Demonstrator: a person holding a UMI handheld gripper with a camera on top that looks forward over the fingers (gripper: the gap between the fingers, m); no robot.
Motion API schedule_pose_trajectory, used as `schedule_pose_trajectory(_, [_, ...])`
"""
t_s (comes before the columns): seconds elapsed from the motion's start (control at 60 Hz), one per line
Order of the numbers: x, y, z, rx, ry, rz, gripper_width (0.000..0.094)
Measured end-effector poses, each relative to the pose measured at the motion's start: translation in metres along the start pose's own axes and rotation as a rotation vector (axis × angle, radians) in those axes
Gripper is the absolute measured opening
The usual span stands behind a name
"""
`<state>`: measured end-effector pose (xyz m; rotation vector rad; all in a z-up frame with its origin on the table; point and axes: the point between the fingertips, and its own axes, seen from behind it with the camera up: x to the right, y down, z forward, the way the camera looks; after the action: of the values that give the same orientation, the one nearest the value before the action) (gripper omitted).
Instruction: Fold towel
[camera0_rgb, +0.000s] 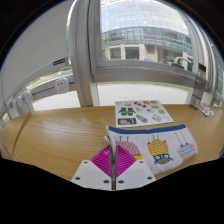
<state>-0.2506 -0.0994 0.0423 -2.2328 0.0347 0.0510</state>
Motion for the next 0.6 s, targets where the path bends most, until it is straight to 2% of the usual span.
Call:
schedule_pose_trajectory(0.083, [-0.005, -0.015, -0.016, 0.004, -0.092, 0.04, 0.0031])
schedule_pose_trajectory(0.2, [0.033, -0.067, -0.057, 0.085, -0.174, 0.077, 0.0029])
schedule_pose_trajectory(0.35, [0.139, -0.105, -0.091, 0.163, -0.135, 0.077, 0.003])
schedule_pose_trajectory(0.467, [0.227, -0.091, -0.076, 0.141, -0.077, 0.095, 0.0031])
schedule_pose_trajectory(0.55, [0.289, -0.066, -0.05, 0.104, 0.017, 0.078, 0.0256])
schedule_pose_trajectory(0.6, [0.334, -0.055, -0.045, 0.091, 0.081, 0.04, 0.0332])
